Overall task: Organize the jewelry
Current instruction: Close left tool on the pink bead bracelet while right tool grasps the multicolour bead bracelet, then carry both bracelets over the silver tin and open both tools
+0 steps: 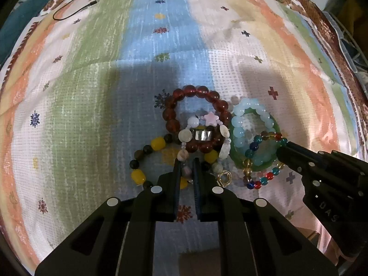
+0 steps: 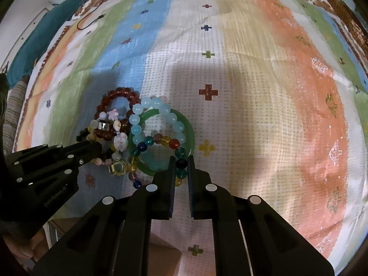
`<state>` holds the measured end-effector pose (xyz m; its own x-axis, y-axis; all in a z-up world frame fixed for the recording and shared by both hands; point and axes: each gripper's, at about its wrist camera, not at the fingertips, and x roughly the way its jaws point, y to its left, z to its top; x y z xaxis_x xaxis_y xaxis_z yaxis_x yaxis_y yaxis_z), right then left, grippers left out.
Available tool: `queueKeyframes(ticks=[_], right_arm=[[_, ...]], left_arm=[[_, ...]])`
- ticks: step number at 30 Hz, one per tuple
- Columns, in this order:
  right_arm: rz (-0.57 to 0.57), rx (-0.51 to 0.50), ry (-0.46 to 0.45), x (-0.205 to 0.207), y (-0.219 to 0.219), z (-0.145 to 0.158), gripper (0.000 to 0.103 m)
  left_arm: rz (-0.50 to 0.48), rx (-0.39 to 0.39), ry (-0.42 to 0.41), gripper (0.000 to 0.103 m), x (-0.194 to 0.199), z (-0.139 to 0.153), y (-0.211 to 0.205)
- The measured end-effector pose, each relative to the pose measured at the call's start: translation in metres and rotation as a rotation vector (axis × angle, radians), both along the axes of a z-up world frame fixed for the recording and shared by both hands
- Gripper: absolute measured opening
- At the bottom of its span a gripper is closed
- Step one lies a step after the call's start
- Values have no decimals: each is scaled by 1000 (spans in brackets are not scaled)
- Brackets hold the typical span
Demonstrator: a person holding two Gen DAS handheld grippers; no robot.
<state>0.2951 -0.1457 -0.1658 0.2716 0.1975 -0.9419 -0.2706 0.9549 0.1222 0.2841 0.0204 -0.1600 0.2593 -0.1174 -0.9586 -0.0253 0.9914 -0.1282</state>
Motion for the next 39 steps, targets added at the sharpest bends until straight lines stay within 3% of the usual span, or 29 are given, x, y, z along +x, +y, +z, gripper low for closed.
queueKeyframes(ticks=[9,26,39], right_arm=[[14,-52,-95,-6,-3,24,11],[21,-43,-147,-27,-14,48,10],[59,-46,-214,-51,-6,74,10]], left_arm=[[26,6,-41,10,-9,24,18],[82,-14,-113,10,-22,61,48],[49,-23,-142,10,-44,82,32]])
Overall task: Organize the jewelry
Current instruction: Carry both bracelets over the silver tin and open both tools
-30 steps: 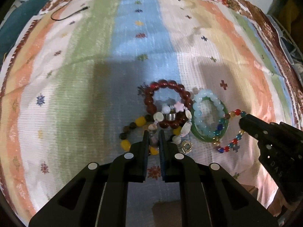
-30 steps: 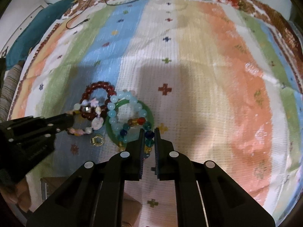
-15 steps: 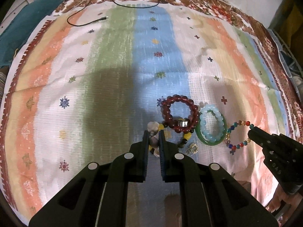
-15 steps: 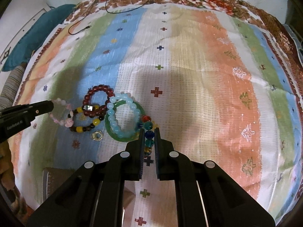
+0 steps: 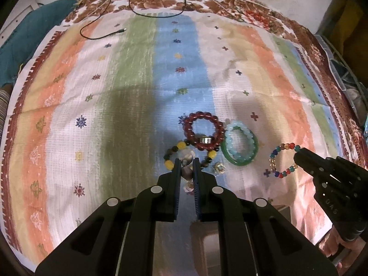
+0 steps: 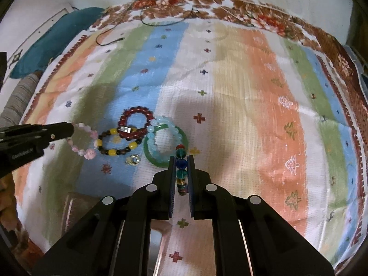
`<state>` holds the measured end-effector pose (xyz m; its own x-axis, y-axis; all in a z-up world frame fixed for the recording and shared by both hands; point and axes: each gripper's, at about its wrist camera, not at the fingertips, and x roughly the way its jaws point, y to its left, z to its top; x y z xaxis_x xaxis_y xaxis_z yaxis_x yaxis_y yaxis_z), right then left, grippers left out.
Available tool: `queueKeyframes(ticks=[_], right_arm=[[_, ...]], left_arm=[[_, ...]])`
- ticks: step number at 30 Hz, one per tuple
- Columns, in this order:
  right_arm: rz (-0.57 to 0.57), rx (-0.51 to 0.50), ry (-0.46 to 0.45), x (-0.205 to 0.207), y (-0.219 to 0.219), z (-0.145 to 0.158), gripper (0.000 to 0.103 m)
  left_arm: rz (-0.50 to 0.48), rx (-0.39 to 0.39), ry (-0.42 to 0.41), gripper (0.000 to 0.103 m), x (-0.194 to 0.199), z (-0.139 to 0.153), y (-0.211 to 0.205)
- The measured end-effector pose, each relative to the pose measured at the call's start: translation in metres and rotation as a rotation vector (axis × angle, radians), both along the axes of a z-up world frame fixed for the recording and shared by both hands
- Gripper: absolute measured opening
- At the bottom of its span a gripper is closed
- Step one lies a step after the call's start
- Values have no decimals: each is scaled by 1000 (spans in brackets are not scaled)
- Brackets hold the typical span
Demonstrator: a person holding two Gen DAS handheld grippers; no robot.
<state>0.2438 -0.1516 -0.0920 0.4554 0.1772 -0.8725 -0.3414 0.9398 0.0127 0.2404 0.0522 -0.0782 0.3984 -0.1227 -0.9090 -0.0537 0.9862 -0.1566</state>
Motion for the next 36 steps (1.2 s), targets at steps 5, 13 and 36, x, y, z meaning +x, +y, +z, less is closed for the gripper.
queueKeyframes(ticks=[5,13,36], right_arm=[[10,-19,-30,-10,0,8,11],[-8,-8,-53,-20,-8,17,11],[13,60,-98,-63,-8,43,11]], left_arm=[[0,1,-18,10,-6,9,-7],[-16,24,-48,10,-20,20,-16],[-70,-11,-152,10,-71,61,-39]])
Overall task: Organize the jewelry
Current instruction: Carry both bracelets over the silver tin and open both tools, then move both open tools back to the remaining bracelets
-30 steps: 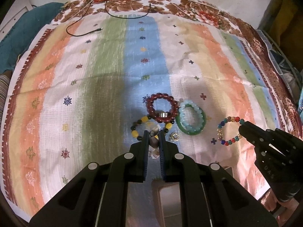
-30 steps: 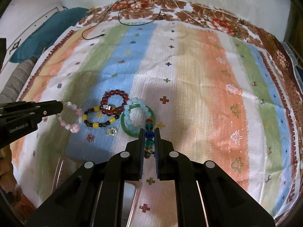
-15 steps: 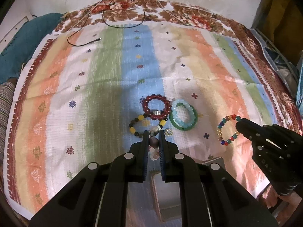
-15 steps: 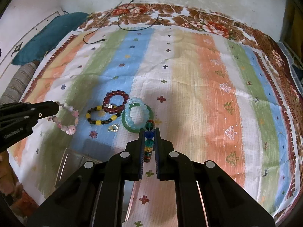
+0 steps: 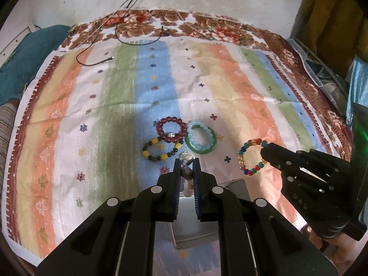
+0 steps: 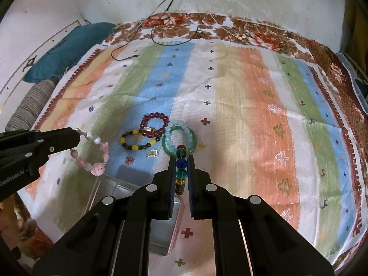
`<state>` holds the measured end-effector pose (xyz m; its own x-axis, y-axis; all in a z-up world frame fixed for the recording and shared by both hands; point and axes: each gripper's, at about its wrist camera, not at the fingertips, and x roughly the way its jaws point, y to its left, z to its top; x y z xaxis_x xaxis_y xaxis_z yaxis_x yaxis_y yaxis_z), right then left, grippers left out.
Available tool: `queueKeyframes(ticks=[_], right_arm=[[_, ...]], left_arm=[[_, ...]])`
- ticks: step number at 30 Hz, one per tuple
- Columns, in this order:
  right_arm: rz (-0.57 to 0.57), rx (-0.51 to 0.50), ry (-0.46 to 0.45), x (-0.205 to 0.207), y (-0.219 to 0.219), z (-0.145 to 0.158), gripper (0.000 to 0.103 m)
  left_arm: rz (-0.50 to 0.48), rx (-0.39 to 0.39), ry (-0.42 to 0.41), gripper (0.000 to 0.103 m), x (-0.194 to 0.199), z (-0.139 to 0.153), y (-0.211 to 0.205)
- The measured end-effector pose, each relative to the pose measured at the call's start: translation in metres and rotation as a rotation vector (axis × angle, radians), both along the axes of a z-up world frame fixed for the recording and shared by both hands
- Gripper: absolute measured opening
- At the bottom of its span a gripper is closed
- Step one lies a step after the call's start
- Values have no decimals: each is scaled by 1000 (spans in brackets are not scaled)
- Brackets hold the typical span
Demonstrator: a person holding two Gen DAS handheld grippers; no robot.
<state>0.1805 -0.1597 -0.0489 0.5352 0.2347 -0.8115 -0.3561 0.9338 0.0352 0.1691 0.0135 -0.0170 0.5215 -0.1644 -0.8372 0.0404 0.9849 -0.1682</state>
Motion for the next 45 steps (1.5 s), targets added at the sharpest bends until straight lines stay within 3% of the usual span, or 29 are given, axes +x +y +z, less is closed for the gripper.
queueKeyframes(ticks=[9,25,26,27,28,31,34,45], right_arm=[[34,46,-63,-28,3,22,11],[69,63,-32,-58,-1,16,12],[66,65,-33,-58,-1,16,20],[64,69,-40,-58,-2,17,35],[61,69,-48,-59,-2,18,40],[42,48,-59,-55,-4,18,41],[25,36,-41,-47,-8,12,42],[-13,7,-18,-18,-6,1,58]], left_arm=[[-27,2,-53,10,-23,15,-5],[-58,-10,-77,13,-49,19,-13],[-53,-5,-74,25,-48,19,-14],[-46,2,-70,30,-47,18,-14],[-39,8,-70,34,-47,18,-13],[-5,26,-66,36,-44,16,-8],[34,27,-65,44,-40,15,1],[135,92,5,50,-13,-11,31]])
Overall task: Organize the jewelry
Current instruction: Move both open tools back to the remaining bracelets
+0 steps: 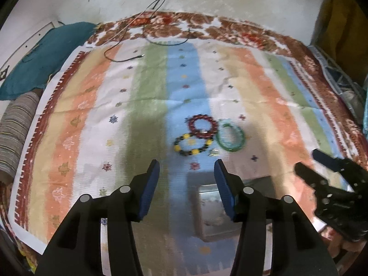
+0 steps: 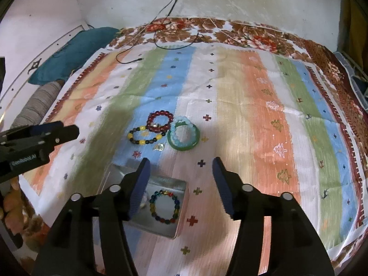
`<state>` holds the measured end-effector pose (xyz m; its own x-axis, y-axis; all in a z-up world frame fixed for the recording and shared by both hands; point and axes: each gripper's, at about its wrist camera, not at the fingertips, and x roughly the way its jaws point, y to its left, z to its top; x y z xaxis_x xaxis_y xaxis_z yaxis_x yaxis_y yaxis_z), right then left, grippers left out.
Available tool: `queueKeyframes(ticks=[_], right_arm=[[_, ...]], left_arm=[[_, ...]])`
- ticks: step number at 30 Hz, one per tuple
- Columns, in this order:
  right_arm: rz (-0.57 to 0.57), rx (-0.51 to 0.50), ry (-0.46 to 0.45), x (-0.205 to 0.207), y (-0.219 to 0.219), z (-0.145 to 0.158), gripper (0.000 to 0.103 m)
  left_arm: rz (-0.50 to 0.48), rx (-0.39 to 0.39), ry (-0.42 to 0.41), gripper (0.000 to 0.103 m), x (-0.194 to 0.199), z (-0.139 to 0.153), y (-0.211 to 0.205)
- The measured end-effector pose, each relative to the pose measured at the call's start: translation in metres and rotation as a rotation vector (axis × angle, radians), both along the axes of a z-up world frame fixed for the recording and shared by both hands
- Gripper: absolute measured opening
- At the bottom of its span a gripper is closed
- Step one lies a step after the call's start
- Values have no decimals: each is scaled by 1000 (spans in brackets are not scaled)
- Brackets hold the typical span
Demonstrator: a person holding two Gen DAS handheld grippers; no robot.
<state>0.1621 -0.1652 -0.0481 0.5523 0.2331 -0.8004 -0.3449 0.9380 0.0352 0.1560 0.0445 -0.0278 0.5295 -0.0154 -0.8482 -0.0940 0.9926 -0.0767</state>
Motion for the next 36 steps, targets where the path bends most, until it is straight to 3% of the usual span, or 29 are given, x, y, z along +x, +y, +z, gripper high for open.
queueKeyframes(ticks=[10,17,36], right_arm=[[-20,-31,37,29,1,-19,65],[-30,-24,56,49,4,-29,67],[18,-78,62,89,29,-62,78]], left_arm=[[52,17,53,54,31,-26,11],[22,52,65,58,44,-36,-2],[56,101,149,65,83,-80,17]])
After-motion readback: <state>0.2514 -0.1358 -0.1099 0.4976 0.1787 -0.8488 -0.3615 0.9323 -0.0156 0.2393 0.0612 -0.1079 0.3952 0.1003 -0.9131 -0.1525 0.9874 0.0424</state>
